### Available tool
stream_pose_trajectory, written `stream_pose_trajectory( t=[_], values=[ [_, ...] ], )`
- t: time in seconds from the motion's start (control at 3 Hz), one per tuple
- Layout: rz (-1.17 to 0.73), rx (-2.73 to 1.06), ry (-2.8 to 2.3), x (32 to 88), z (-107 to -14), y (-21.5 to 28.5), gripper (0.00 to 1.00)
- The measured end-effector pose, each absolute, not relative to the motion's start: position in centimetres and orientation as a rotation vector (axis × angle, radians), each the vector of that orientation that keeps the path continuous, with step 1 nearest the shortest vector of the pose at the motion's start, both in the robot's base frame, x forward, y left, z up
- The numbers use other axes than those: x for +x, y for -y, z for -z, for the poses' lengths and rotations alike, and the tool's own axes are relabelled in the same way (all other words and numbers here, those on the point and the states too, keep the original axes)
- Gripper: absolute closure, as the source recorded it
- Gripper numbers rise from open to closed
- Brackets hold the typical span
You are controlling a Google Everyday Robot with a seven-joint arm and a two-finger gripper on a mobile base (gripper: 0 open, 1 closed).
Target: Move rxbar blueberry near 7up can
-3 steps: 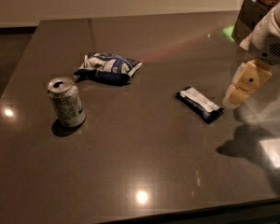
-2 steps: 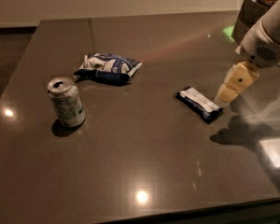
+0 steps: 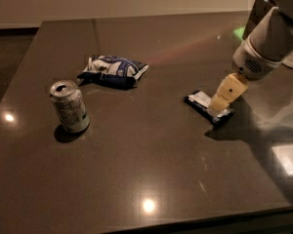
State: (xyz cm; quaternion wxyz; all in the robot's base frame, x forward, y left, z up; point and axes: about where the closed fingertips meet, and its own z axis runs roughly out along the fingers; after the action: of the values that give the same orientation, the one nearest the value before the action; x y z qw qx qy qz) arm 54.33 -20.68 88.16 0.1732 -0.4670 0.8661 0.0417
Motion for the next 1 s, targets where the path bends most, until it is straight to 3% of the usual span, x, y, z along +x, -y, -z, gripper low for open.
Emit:
stream_pose_trajectory(
  t=[0.67,1.0],
  values=[
    [-0.140,-1.347,-2.506,54.2,-85.4,18.3,0.00],
    [-0.153,-1.353,-2.526,54.2,-84.4,18.0,0.16]
  ],
)
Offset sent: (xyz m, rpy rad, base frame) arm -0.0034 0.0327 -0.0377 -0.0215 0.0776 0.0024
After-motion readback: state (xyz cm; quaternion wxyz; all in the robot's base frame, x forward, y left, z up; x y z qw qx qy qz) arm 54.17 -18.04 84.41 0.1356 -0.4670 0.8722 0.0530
